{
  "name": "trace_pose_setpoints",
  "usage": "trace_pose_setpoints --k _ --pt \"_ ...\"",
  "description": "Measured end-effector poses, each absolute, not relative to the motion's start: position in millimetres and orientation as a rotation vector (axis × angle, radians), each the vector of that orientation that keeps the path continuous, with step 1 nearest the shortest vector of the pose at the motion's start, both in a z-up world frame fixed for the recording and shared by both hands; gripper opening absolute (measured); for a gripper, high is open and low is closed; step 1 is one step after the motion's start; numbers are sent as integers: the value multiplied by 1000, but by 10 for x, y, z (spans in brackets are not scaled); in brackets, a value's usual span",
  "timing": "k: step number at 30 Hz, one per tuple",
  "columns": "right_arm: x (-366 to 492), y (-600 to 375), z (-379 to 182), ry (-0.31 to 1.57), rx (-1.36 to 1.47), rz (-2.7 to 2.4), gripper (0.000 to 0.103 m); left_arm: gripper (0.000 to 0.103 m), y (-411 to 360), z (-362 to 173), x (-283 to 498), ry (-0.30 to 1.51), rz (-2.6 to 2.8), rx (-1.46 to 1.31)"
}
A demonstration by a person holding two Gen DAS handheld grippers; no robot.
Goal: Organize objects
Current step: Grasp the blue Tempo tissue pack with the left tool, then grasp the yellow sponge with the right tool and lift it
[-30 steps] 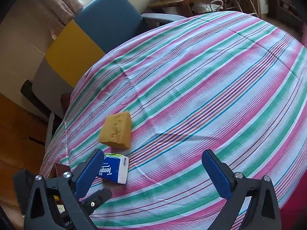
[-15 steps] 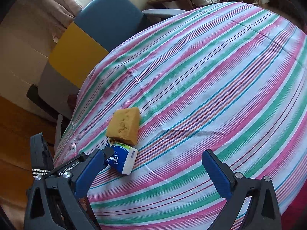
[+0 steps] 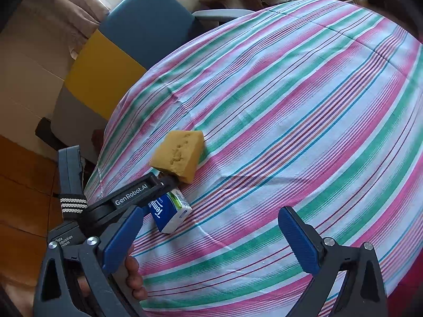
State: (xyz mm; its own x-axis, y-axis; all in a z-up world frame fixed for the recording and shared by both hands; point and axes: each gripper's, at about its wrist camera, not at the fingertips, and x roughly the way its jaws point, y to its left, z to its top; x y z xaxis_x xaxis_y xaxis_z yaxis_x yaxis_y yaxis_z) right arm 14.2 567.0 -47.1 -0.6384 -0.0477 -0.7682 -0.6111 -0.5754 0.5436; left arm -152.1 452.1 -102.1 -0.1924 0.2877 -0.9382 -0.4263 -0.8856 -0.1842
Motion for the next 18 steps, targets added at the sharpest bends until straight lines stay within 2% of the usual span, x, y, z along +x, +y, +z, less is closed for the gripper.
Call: trace_pose_setpoints --k 5,18 --pt "161 5667 -461 1211 -1078 2251 103 55 4283 -1018 -1283 209 2068 -1509" --pt "86 5574 -532 1087 -1185 2236 103 53 3366 -976 -177 405 2015 -1318"
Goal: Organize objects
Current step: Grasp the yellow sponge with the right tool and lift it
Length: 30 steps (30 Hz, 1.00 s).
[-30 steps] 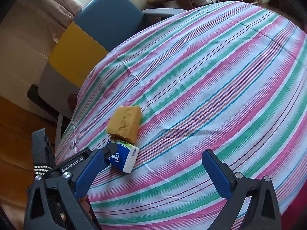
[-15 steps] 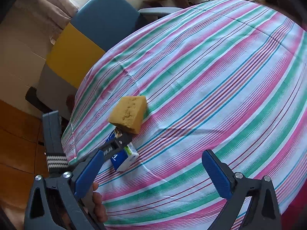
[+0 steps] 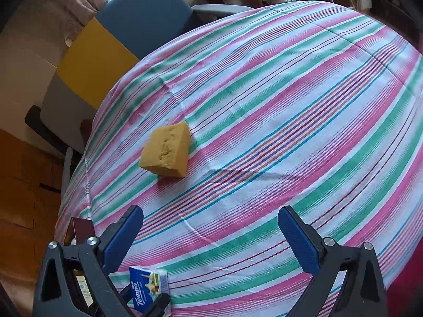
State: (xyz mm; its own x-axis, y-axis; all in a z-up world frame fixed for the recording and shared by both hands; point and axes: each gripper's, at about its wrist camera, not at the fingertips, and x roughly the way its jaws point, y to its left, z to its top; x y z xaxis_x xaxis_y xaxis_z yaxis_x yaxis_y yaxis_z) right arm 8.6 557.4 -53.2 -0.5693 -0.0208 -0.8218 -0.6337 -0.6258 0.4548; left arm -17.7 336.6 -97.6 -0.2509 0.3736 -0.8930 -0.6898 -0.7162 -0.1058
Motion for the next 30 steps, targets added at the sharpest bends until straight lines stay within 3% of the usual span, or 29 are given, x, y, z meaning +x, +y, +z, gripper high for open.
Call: trace_pose_setpoints --k 7,19,20,22,23,30 --pt "-196 5487 -546 992 -1284 2253 103 53 3311 -982 -220 368 2003 -1312" --pt "-1389 5490 -749 831 -1403 2192 102 53 3200 -986 -143 329 2008 -1275" --pt "-1455 5479 -818 812 -1433 2185 101 53 3196 -985 -143 327 2007 -1274" --pt "-1518 5413 -892 698 -1496 2182 67 53 3180 -983 -158 316 2001 -1277" --pt "-1505 5363 -855 620 -1487 2213 59 53 3172 -984 -166 307 1999 -1279" --pt "-1033 5085 -854 484 -1661 2341 57 53 3153 -978 -155 306 2009 -1270"
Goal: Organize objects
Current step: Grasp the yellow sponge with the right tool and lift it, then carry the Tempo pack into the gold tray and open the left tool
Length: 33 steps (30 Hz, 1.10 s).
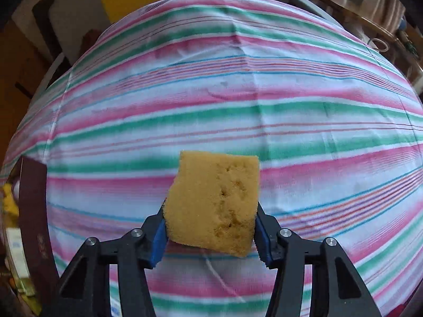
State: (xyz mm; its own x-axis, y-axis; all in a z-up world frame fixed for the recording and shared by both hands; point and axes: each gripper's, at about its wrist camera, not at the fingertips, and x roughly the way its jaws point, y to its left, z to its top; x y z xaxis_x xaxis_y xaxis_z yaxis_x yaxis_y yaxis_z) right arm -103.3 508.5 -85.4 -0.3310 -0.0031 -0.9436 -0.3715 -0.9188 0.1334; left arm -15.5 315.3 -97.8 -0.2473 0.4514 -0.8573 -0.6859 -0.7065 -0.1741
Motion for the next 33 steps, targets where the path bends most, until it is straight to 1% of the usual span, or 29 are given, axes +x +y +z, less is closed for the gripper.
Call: trace_pose_setpoints --k 4,8,10,14,22,33 --pt "-680 4834 -841 390 -1731 2380 57 52 3131 -947 -106 322 2020 -1267" --pt "-523 4721 -862 310 -1700 2405 57 52 3080 -876 -5 319 2031 -1251" --pt "-531 4713 -898 274 -1699 2413 61 52 3005 -777 70 319 2048 -1221" --pt "-523 4734 -926 273 -1678 2433 62 52 2832 -554 158 288 2088 -1166" --pt "-384 4652 -928 193 -1645 2459 64 52 2588 -185 274 254 2184 -1074" --pt "-479 4586 -967 190 -1632 2471 65 52 2278 -75 213 191 2258 -1054"
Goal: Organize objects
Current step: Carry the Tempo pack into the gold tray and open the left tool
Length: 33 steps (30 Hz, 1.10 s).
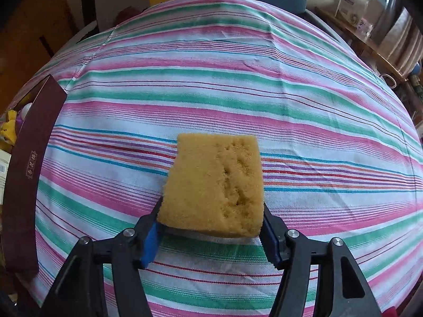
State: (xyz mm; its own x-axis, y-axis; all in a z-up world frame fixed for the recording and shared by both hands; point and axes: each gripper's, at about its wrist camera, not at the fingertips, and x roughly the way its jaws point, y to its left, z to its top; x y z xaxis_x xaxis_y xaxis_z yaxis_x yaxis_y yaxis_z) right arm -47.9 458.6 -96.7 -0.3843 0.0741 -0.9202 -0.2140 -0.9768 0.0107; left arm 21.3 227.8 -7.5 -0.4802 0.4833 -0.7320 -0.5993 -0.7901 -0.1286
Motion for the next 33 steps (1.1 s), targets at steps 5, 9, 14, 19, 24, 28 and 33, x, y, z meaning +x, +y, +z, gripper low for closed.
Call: trace_pose_setpoints --k 5,9,14,19,24,28,33 --pt "-409 4563 -966 173 -1625 2476 65 52 2179 -80 190 170 2270 -1064" --pt "-398 4561 -965 157 -1618 2481 64 52 2109 -110 157 150 2275 -1079" --pt "-395 4570 -986 147 -1615 2484 64 52 2017 -155 131 130 2278 -1097" --pt "-361 4560 -979 137 -1613 2489 64 52 1918 -226 98 111 2286 -1132" --pt "-367 4566 -997 127 -1612 2489 64 52 1597 -161 -86 -58 2281 -1161" --pt "-370 4557 -1006 110 -1613 2486 64 52 1180 -51 -384 -237 2321 -1196" --pt "-390 4565 -1014 104 -1621 2483 64 52 871 -73 -813 -474 2245 -1291"
